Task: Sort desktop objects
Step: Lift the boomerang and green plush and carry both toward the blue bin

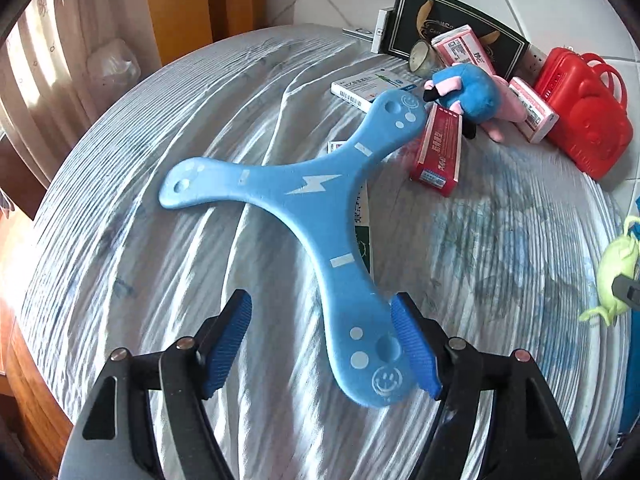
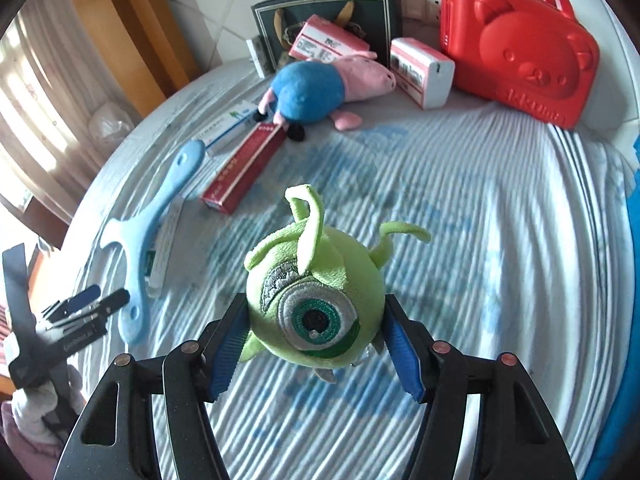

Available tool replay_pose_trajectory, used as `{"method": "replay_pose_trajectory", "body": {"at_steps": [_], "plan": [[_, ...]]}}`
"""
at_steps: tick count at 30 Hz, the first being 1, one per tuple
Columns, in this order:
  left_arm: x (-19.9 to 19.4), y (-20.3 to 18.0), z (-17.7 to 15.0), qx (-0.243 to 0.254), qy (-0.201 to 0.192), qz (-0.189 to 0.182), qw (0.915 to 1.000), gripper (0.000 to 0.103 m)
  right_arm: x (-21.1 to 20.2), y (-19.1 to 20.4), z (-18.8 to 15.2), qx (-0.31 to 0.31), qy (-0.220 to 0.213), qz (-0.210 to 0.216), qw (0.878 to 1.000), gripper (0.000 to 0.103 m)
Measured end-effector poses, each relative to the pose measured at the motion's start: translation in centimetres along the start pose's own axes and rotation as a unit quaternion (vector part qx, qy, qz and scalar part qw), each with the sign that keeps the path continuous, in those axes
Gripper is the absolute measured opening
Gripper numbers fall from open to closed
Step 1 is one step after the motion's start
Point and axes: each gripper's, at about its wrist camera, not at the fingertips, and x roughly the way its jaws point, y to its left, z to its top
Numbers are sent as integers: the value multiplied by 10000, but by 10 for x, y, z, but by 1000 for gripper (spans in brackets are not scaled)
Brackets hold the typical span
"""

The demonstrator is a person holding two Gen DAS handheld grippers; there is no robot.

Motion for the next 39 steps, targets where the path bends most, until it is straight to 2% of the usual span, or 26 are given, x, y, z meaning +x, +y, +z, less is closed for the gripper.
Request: {"method": "replay_pose_trajectory", "body": {"at_steps": [4, 8, 10, 12, 13, 14, 15, 16, 17, 18, 19, 20, 21, 23, 29, 35, 39], "plan": [[13, 1, 20, -154, -109, 231, 9996, 72, -2, -6, -2, 5, 8, -65, 10000, 66], [42, -2, 37, -116, 19, 438, 9990, 72, 3, -12, 3, 28, 31, -91, 9999, 66], [56, -2, 39, -156, 9, 418, 9990, 76, 8, -15, 5, 35, 63, -85, 9999, 66], [61, -2, 39, -261, -96, 311, 9991, 90, 13, -16, 8, 32, 106, -78, 9999, 66], [71, -4, 38, -212, 173, 379, 9989, 90, 16, -17, 10, 18, 130, -73, 9999, 66], [80, -9, 33, 17, 317, 420, 9986, 98, 18, -18, 11, 12, 144, -74, 9999, 66], [81, -14, 31, 253, 190, 478, 9984, 99, 21, -18, 12, 11, 164, -63, 9998, 66], [79, -12, 30, 139, 133, 373, 9991, 96, 24, -19, 14, 11, 185, -46, 9998, 66], [76, -9, 31, 10, 110, 393, 9992, 82, 26, -19, 15, -3, 202, -38, 9998, 66], [72, -7, 32, -24, 38, 388, 9992, 56, 28, -18, 16, -25, 212, -37, 9998, 66], [68, -7, 33, -12, 2, 334, 9994, 44, 29, -18, 16, -47, 227, -40, 9997, 66], [65, -6, 33, -29, -16, 253, 9997, 40, 30, -17, 16, -56, 246, -31, 9997, 66], [61, -5, 34, -24, -83, 159, 9998, 39, 31, -17, 16, -67, 255, -14, 9997, 66], [51, -7, 33, 92, -213, 202, 9995, 38, 32, -16, 15, -70, 247, -1, 9997, 66], [-3, -13, 33, 376, -814, 66, 9960, 37, 21, -7, 12, -133, 140, 77, 9998, 66], [-47, -20, 29, 522, -1165, -55, 9918, 37, -3, 4, 8, -216, -117, 118, 9996, 65], [-83, -37, 25, 785, -1452, -172, 9861, 37, -30, 12, 5, -279, -442, 104, 9986, 64]]}}
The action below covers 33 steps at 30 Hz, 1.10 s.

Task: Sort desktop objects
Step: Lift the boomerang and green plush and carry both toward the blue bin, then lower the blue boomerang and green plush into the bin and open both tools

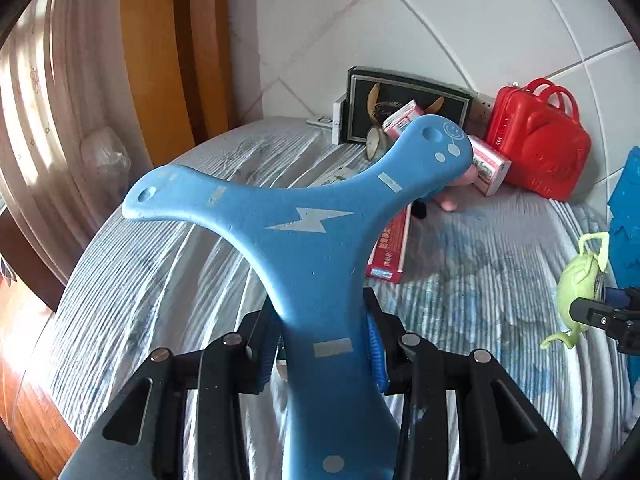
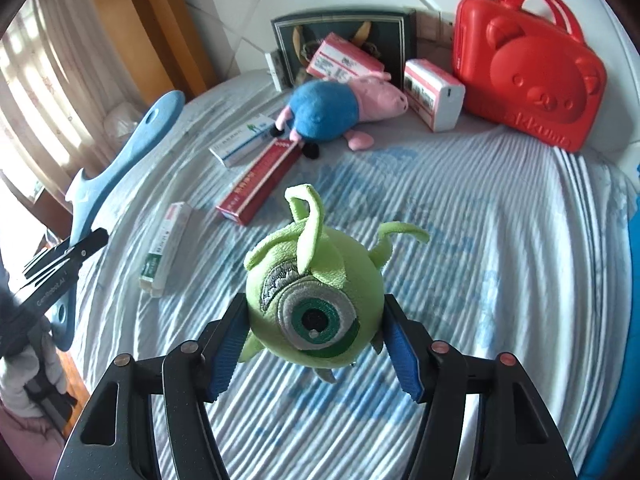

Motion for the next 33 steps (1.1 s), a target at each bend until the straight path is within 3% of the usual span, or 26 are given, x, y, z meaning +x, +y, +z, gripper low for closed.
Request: {"method": "replay_pose_trajectory", "body": {"at_steps": [10, 16, 21, 25, 28, 33], "plan": [[-73, -86, 14, 652, -665, -832, 9922, 37, -114, -16, -11, 107, -1197, -474, 9916, 64], [-113, -150, 15, 1050, -993, -1401, 9795, 37, -205, -54, -35, 346, -2001, -1072, 9733, 64], [-152, -218, 19, 1414, -1295, -1986, 9611, 37, -287, -93, -61, 600, -2594, -1711, 9486, 64], [-188, -289, 24, 1744, -1570, -2480, 9399, 37, -349, -135, -90, 922, -2921, -2275, 9244, 64], [-215, -343, 29, 1898, -1695, -2840, 9244, 37, -387, -173, -115, 1213, -2995, -2723, 9063, 64], [-249, -445, 28, 2333, -1537, -3355, 8997, 37, -422, -240, -150, 1691, -2727, -3285, 8883, 64]]}}
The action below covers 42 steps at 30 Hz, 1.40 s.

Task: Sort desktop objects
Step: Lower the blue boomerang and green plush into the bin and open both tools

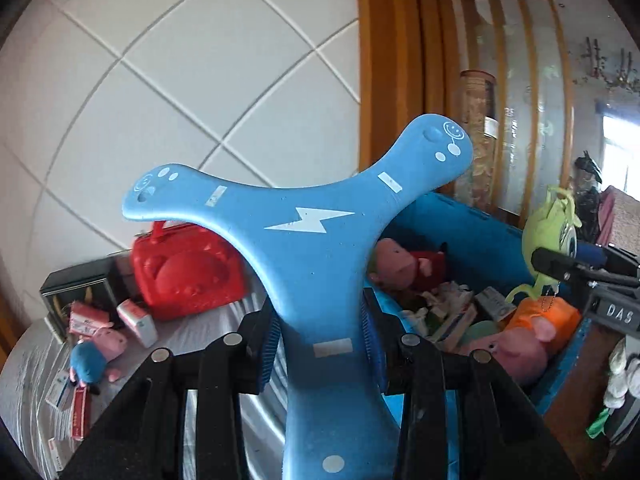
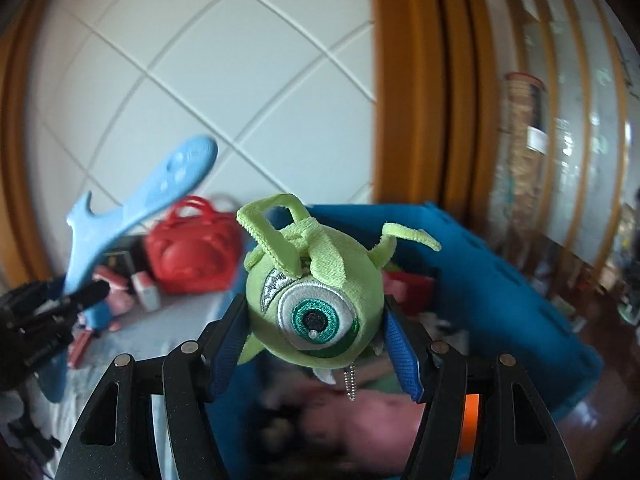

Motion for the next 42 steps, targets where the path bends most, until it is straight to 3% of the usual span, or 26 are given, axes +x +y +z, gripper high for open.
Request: {"method": "replay_pose_trajectory", "body": {"at_steps": [6, 12, 20, 23, 26, 38, 42], "plan": [[58, -90, 30, 276, 573, -495, 9967, 37, 14, -63, -8, 20, 292, -597, 9978, 64], [94, -141, 40, 480, 934, -573, 9928, 37, 33, -97, -4, -25, 435, -926, 9947, 64], [113, -151, 40, 638, 998, -353, 9923, 39, 61, -118, -3, -170, 514, -1053, 9930, 64], [112, -153, 40, 638, 990, -337, 9925, 55, 68, -120, -3, -182, 513, -1012, 9934, 64], [105, -150, 42, 677, 831, -293, 9938, 64, 73, -120, -3, -138, 491, -975, 9939, 64], [100, -131, 36, 411, 943, -440, 9937, 65, 79, -116, -5, -266, 453, -1016, 9934, 65], [93, -126, 34, 364, 882, -466, 9943, 65, 80, -117, -3, -211, 450, -1045, 9933, 73]]}}
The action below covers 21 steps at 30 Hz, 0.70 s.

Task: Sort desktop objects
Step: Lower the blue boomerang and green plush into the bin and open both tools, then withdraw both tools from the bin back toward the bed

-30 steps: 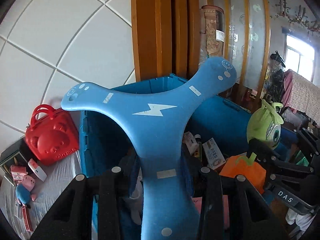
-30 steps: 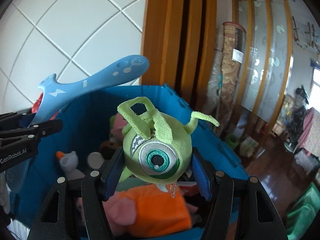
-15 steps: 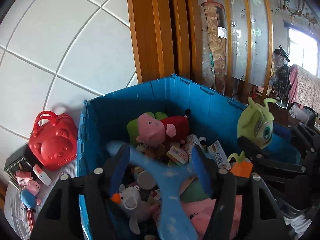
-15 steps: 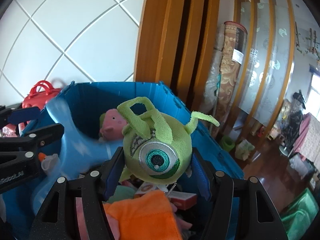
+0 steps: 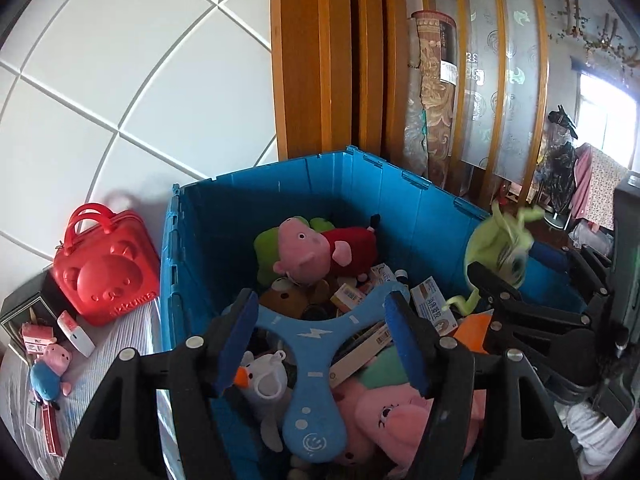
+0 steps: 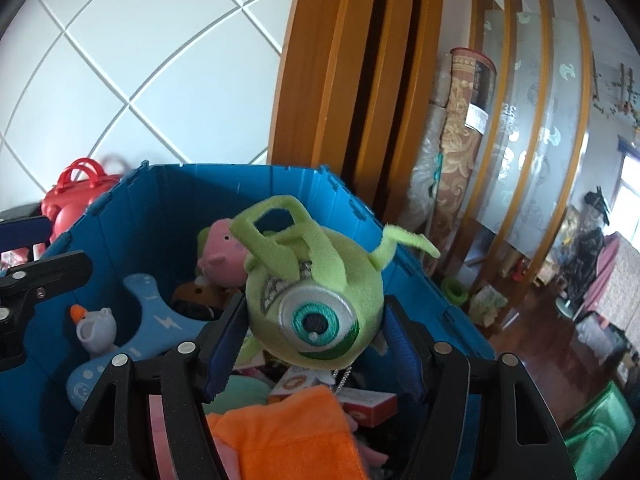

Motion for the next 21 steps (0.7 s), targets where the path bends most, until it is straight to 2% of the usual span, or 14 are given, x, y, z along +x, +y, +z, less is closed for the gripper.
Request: {"method": "replay_pose_trajectory", "body": {"at_steps": [4, 8, 10, 12, 15, 18, 21], "plan": [[-12, 4, -4, -48, -93, -57, 9999, 65, -1, -3, 2, 108, -38, 6, 9999, 92], [-33, 11, -8, -126, -279, -98, 9995, 65, -3, -3, 2, 147, -96, -44, 9998, 94], [-46, 17, -12, -173, -399, -79, 9990, 65, -6, -4, 1, 226, -121, -57, 9997, 103], [-59, 26, -20, -215, -530, 0, 9984, 68, -13, -3, -2, 344, -182, -61, 9992, 103], [-79, 49, -40, -365, -707, 292, 9964, 79, -36, 10, -4, 471, -417, 293, 9976, 103], [-94, 80, -65, -575, -778, 720, 9927, 79, -60, 39, -3, 470, -658, 681, 9944, 103], [-106, 119, -94, -868, -689, 1060, 9882, 79, -76, 73, 0, 476, -770, 1144, 9893, 103]]}}
